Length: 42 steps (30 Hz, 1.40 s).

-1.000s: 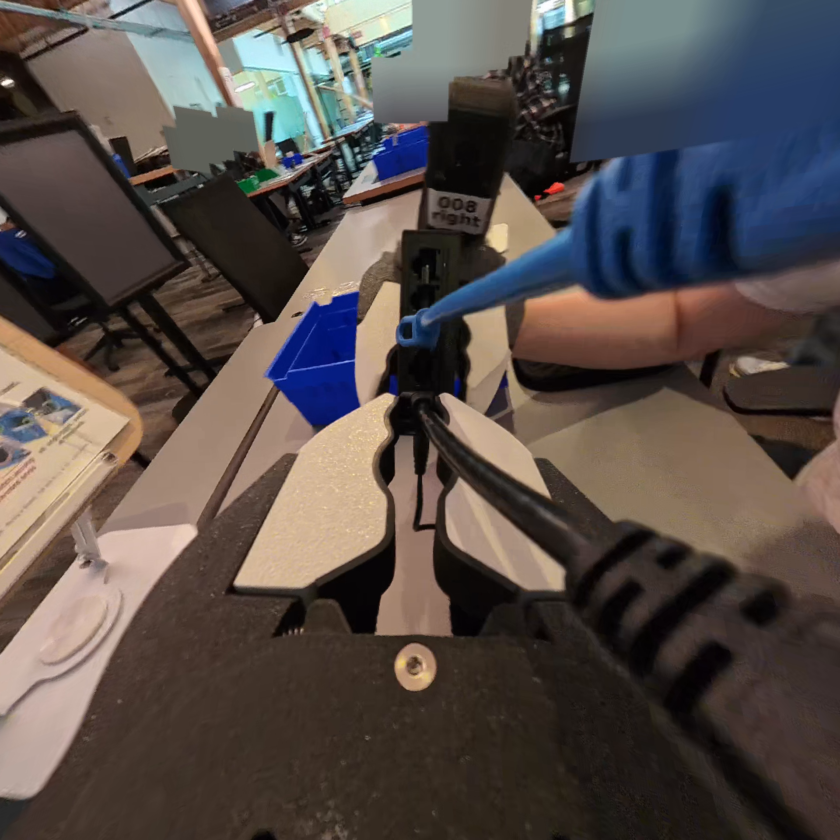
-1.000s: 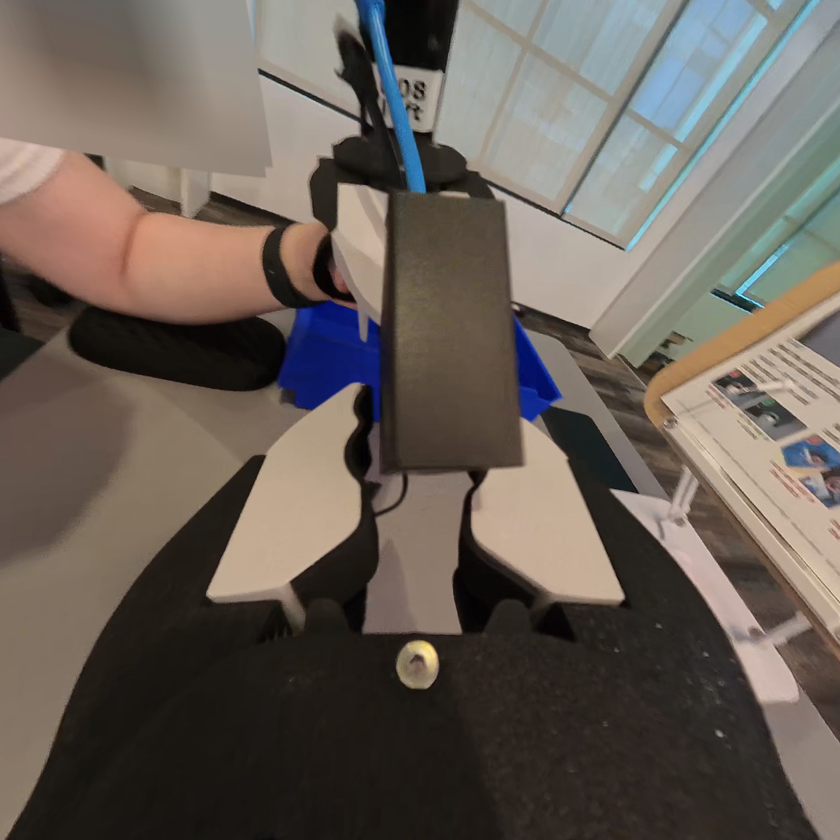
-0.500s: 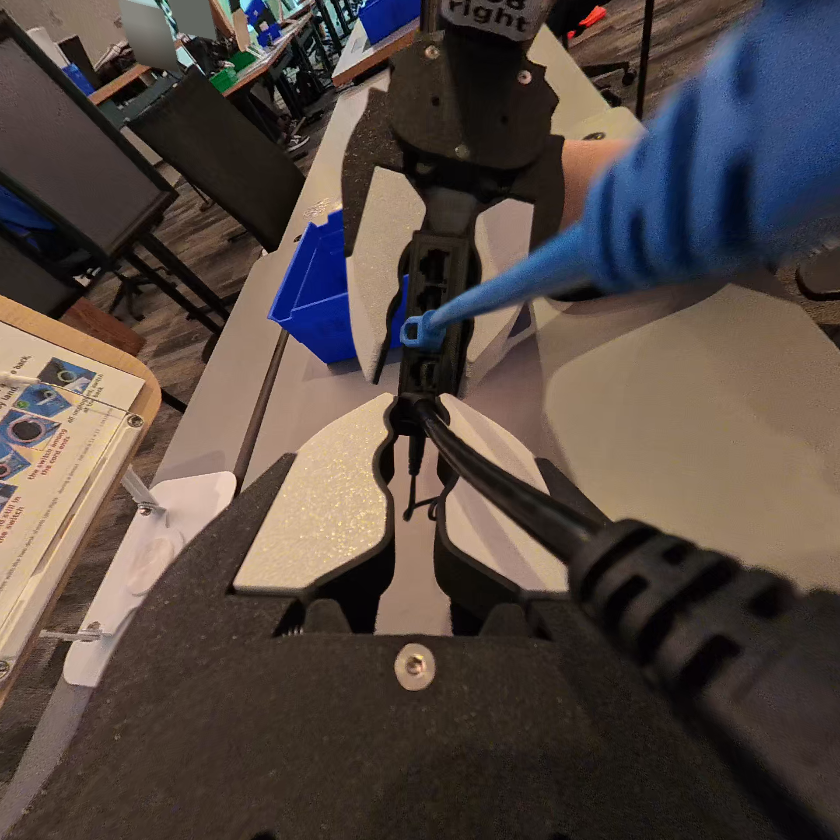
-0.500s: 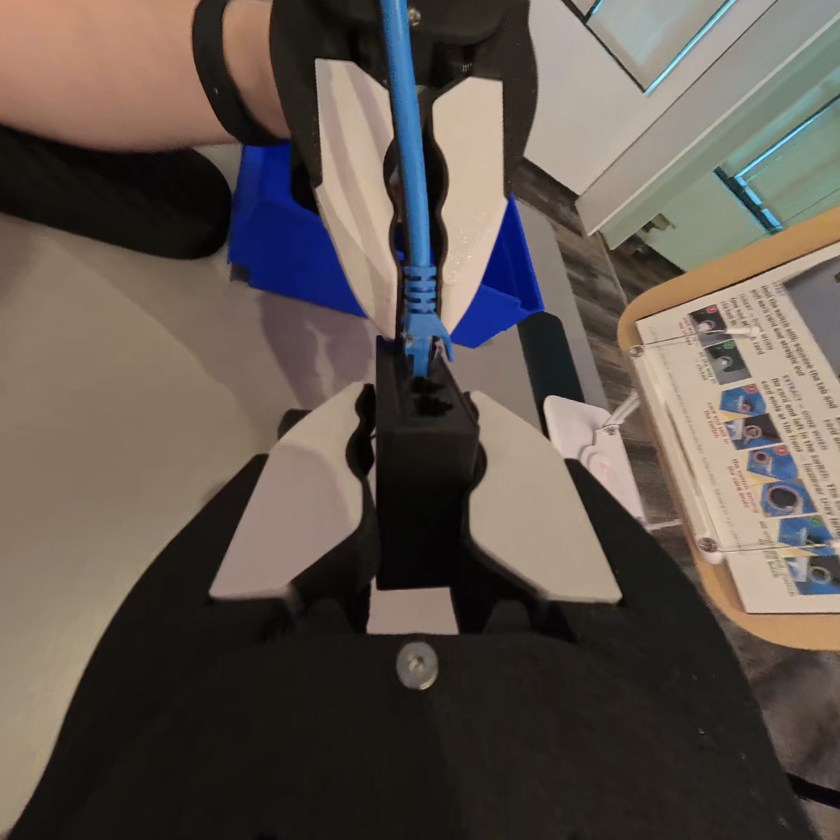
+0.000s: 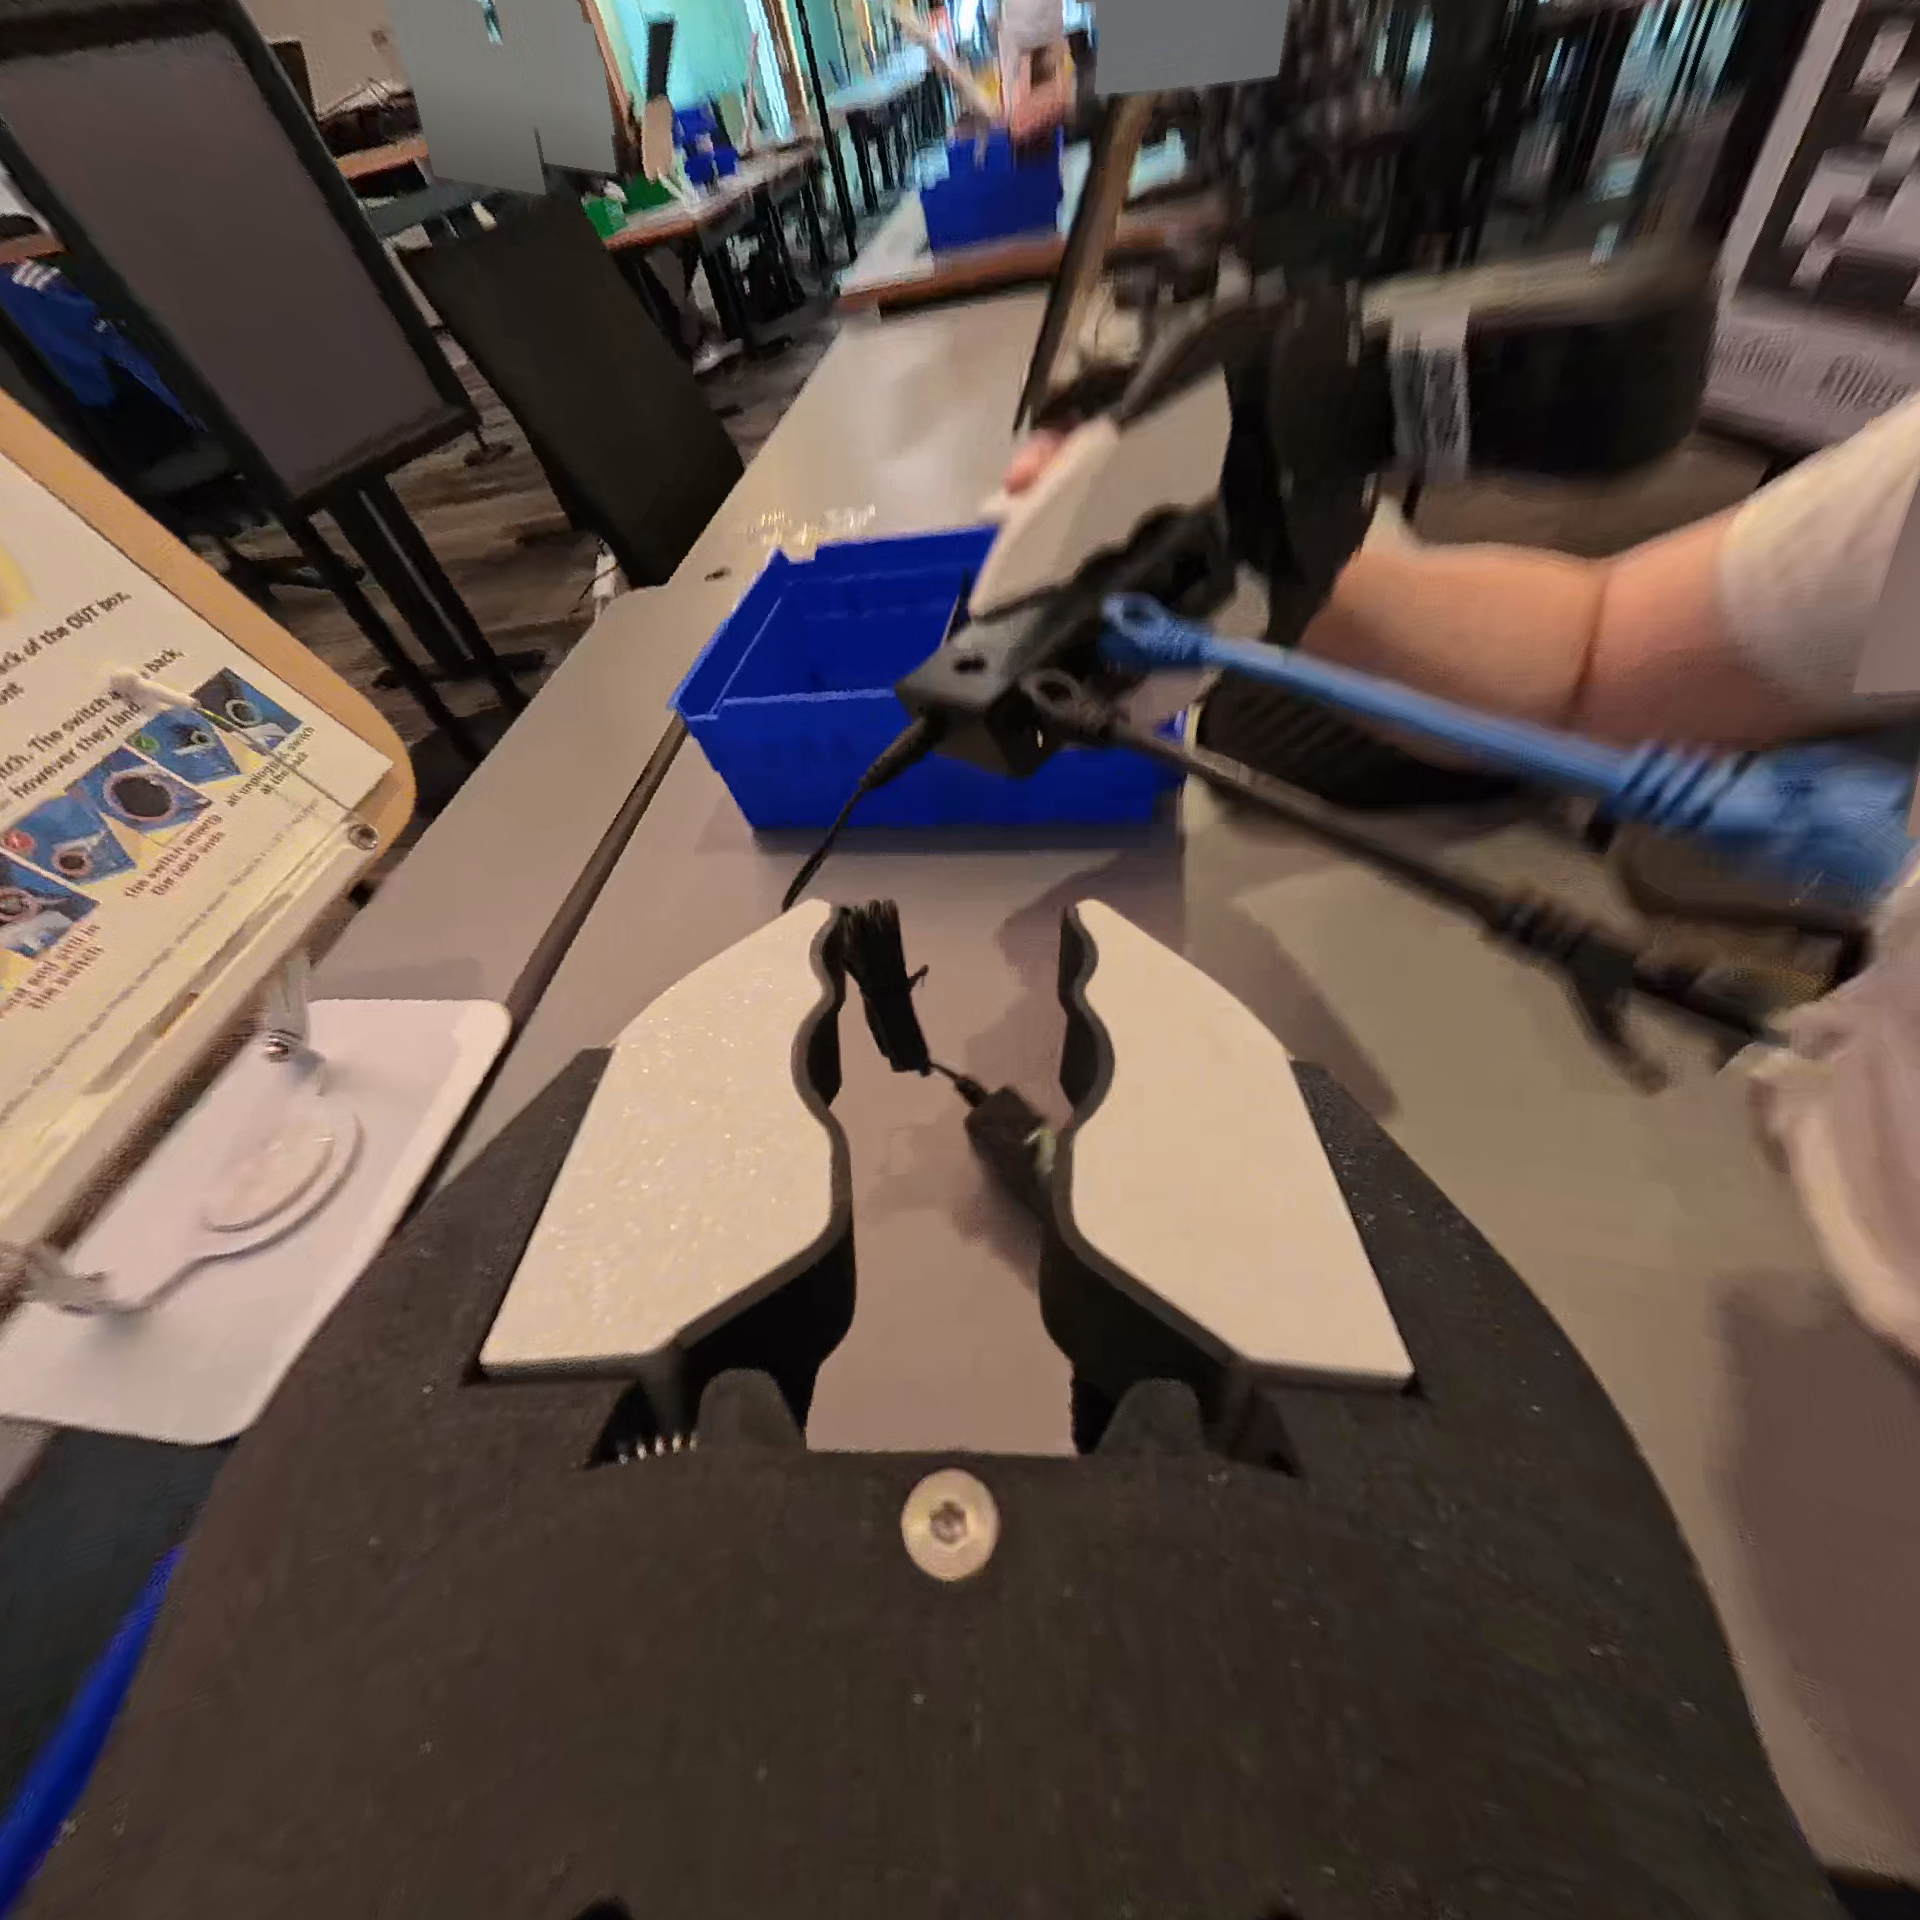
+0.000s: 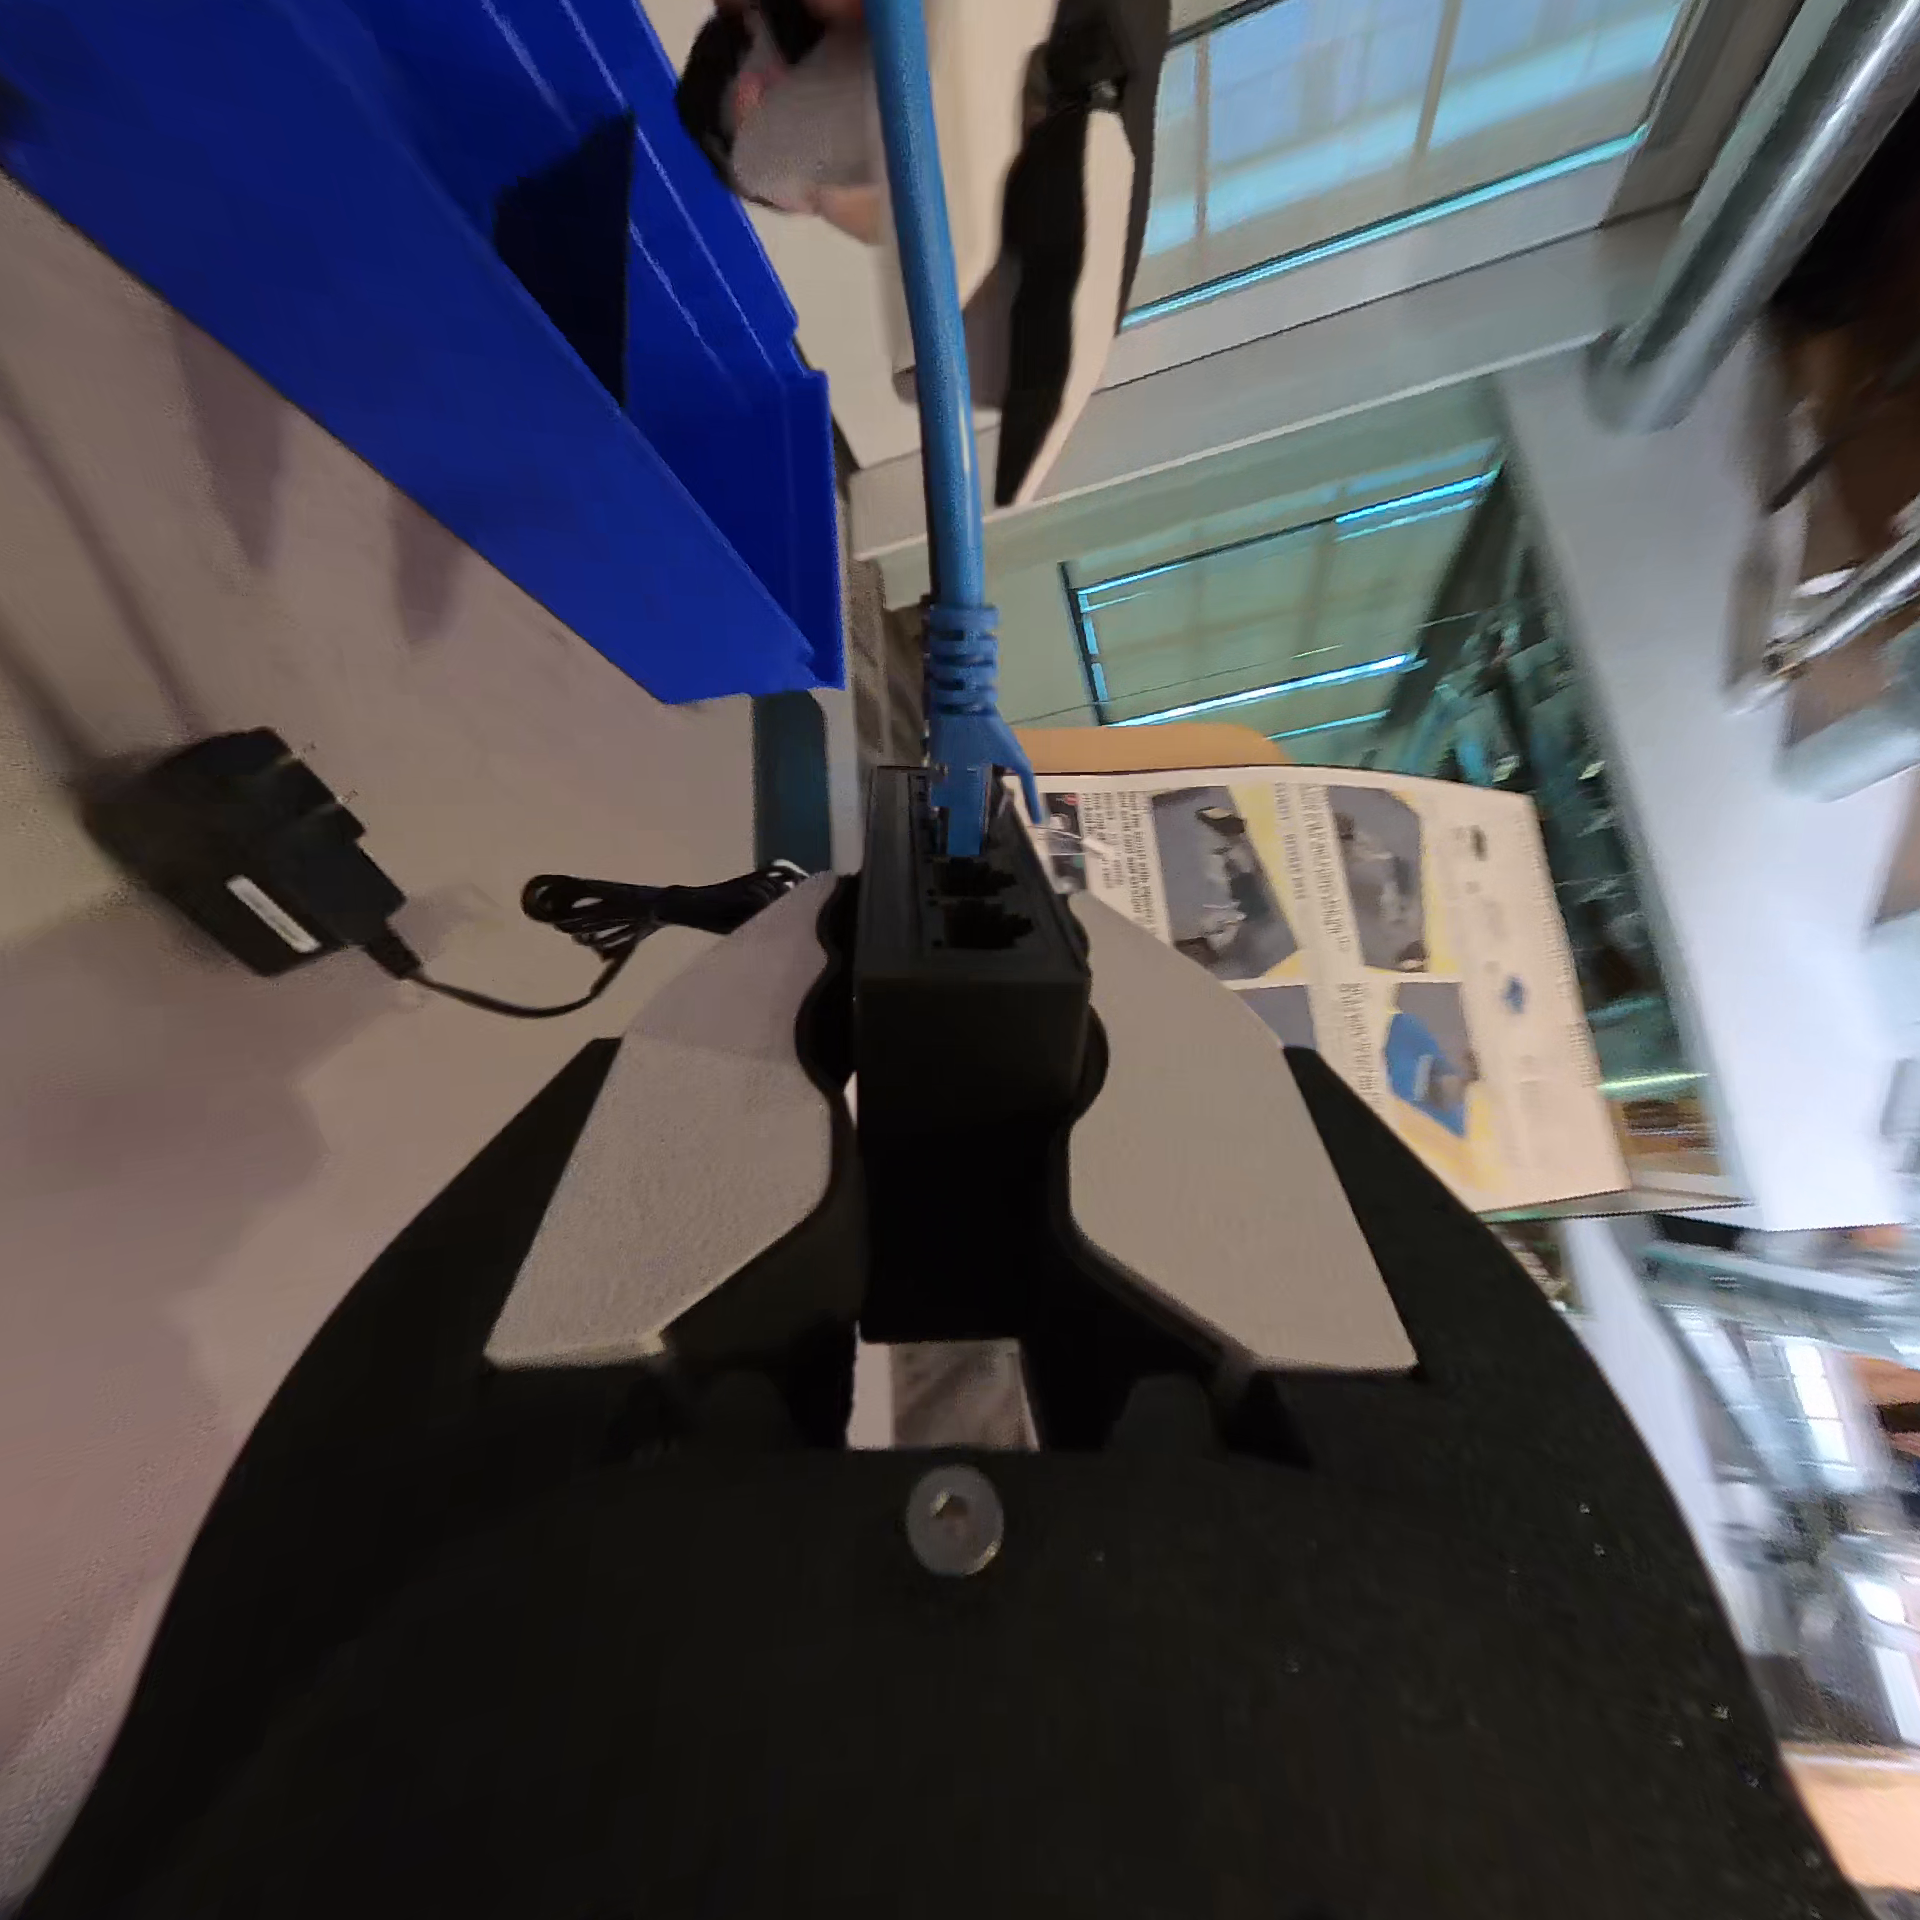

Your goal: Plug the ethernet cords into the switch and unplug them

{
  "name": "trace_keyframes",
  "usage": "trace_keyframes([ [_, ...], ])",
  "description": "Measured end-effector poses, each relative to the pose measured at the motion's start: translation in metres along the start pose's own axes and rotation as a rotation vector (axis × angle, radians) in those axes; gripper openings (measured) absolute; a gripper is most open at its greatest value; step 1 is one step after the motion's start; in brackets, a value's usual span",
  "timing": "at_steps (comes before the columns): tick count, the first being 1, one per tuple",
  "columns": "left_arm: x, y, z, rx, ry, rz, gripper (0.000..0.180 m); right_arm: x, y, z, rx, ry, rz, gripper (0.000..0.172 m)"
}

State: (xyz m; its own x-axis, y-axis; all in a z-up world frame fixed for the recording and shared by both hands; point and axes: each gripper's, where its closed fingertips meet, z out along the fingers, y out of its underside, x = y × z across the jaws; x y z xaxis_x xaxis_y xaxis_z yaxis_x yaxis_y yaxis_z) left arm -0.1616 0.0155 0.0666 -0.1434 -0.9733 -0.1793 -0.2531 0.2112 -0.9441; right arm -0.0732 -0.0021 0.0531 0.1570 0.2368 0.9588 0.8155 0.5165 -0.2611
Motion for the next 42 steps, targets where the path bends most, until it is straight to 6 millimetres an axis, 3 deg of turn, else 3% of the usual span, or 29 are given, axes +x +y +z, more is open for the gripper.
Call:
trace_keyframes([
  [4, -0.002, -0.014, -0.001, 0.104, 0.064, -0.240, 0.030, -0.003, 0.008, 0.004, -0.038, 0.067, -0.128, 0.034],
  [10, 0.004, 0.010, 0.044, 0.006, 0.119, -0.539, 0.031, -0.011, 0.011, 0.007, -0.030, 0.159, -0.256, 0.034],
  [13, 0.011, 0.010, 0.057, 0.040, 0.210, -0.674, 0.031, -0.015, 0.012, 0.010, -0.030, 0.167, -0.282, 0.034],
  [19, 0.000, 0.020, 0.066, 0.042, 0.155, -0.719, 0.030, -0.019, 0.018, 0.012, -0.020, 0.186, -0.304, 0.034],
  [28, 0.001, 0.023, 0.067, -0.045, 0.039, -0.420, 0.032, -0.025, 0.022, 0.016, -0.013, 0.151, -0.273, 0.034],
  [31, -0.001, 0.023, 0.064, -0.071, -0.009, -0.245, 0.033, -0.027, 0.022, 0.017, 0.004, 0.115, -0.200, 0.034],
  [35, -0.005, 0.019, 0.056, -0.066, -0.084, -0.050, 0.035, -0.028, 0.020, 0.016, 0.045, 0.052, -0.060, 0.034],
  [42, -0.017, 0.024, 0.044, -0.093, -0.165, 0.064, 0.036, -0.028, 0.011, 0.015, 0.157, -0.107, 0.306, 0.034],
])
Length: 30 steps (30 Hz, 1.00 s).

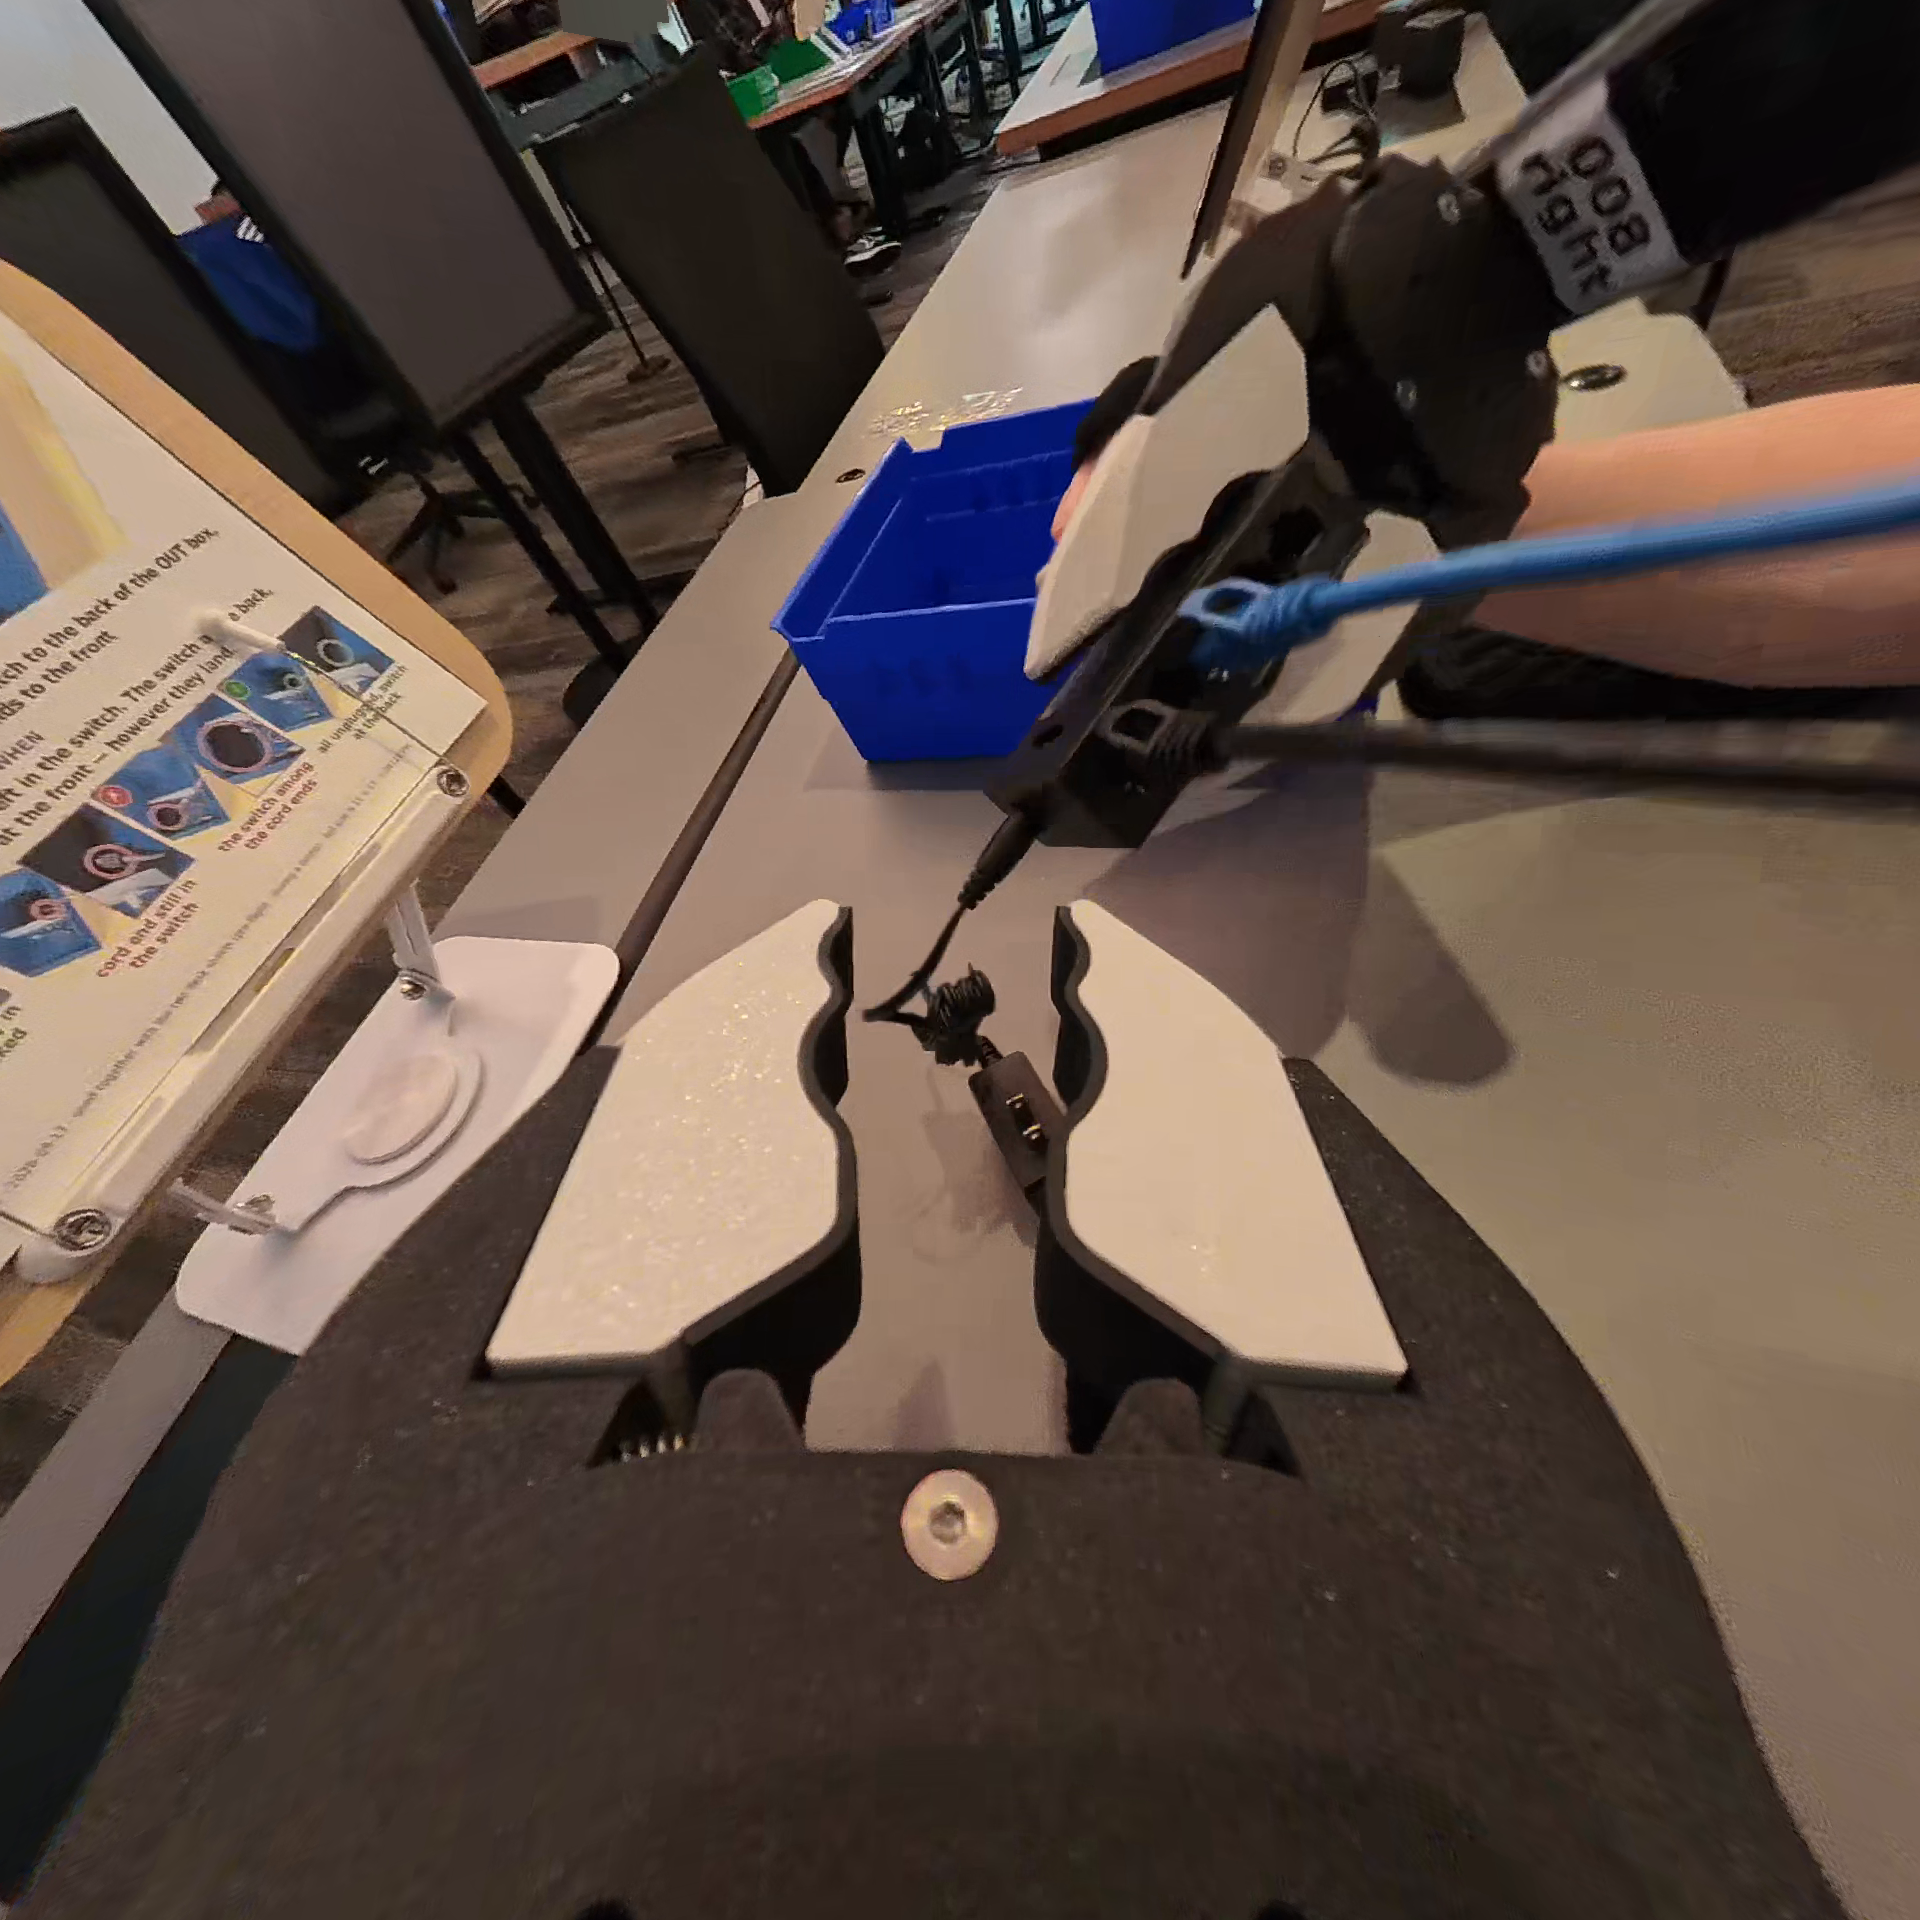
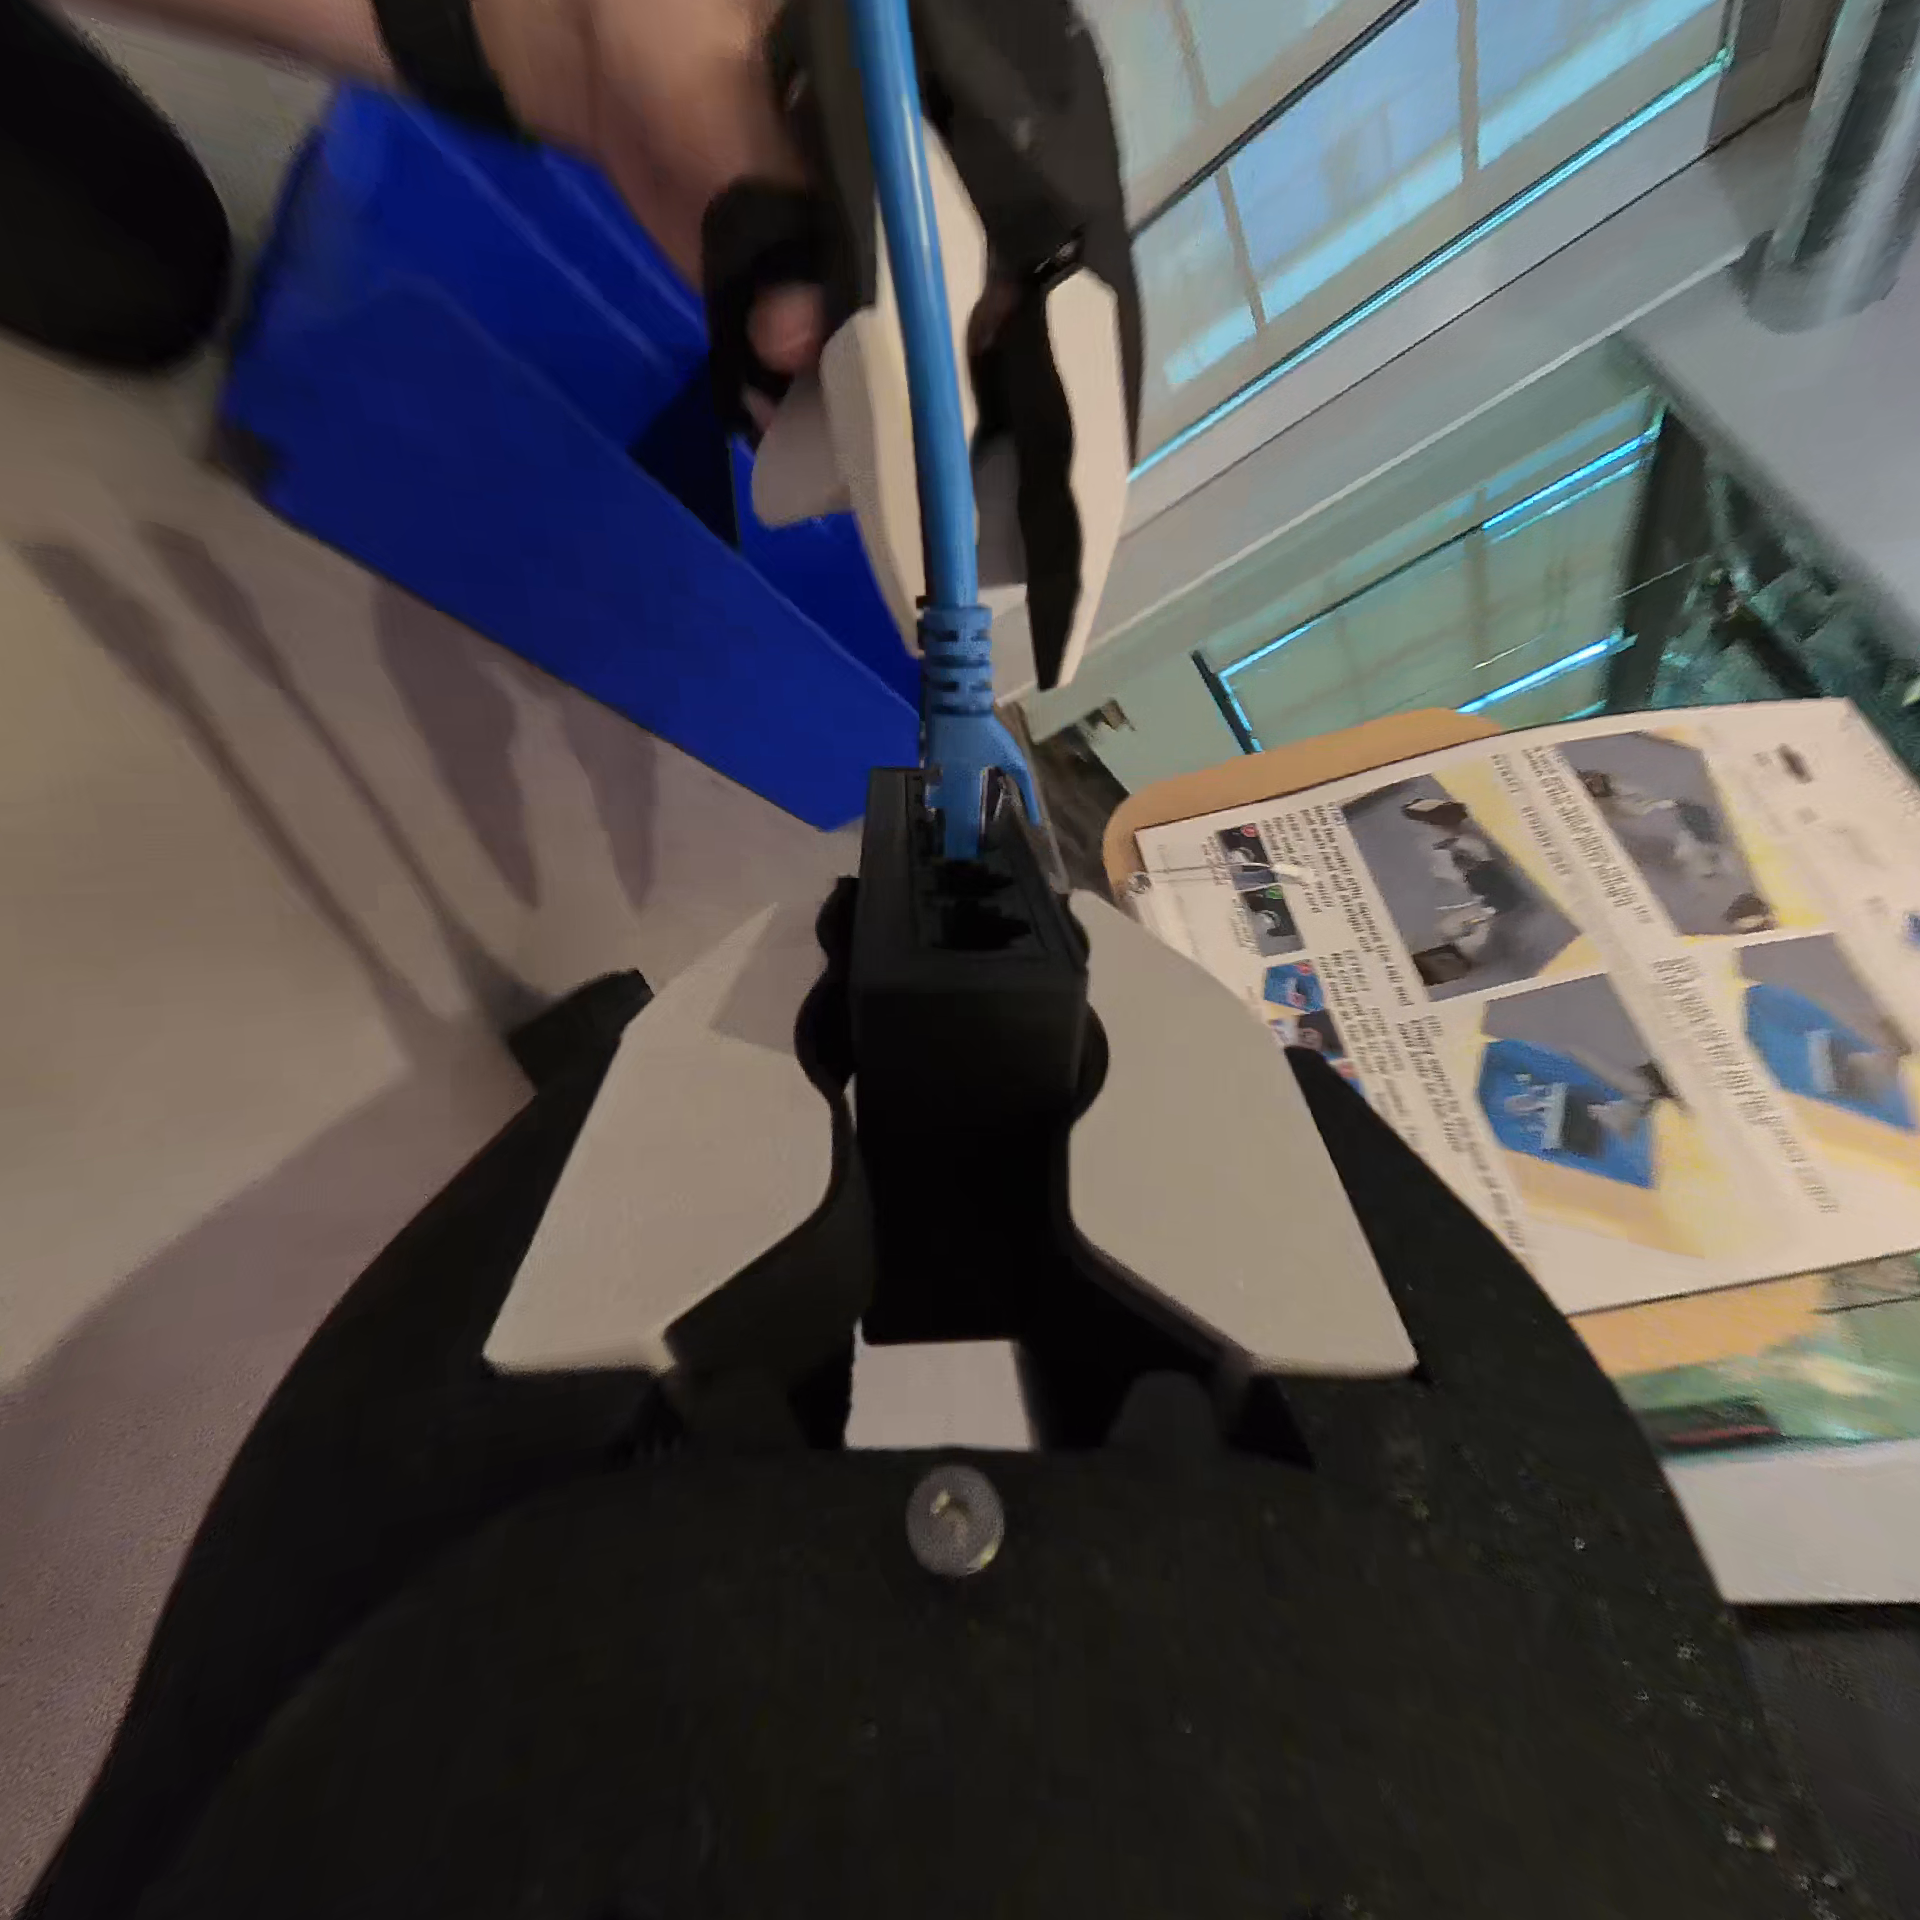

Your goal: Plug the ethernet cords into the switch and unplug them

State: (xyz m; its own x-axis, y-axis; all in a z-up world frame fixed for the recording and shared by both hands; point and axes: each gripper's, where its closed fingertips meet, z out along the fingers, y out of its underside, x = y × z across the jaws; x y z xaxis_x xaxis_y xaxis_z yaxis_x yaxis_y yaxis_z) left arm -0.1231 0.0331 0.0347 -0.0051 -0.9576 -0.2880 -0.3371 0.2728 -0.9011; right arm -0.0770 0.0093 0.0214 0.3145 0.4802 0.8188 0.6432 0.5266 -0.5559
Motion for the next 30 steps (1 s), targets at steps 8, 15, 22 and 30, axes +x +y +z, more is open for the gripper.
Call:
trace_keyframes([
  [8, 0.028, -0.006, 0.017, 0.097, 0.134, 0.013, 0.041, 0.003, -0.014, 0.001, 0.199, -0.145, 0.479, 0.033],
  [15, 0.038, -0.009, 0.030, 0.188, 0.151, 0.009, 0.045, -0.005, -0.022, 0.001, 0.309, -0.229, 0.591, 0.032],
  [22, 0.050, -0.006, 0.035, 0.168, 0.200, 0.036, 0.030, -0.010, -0.033, 0.005, 0.414, -0.262, 0.650, 0.032],
  [30, 0.048, -0.001, 0.033, 0.076, 0.211, 0.011, 0.026, -0.011, -0.030, 0.007, 0.443, -0.292, 0.710, 0.034],
])
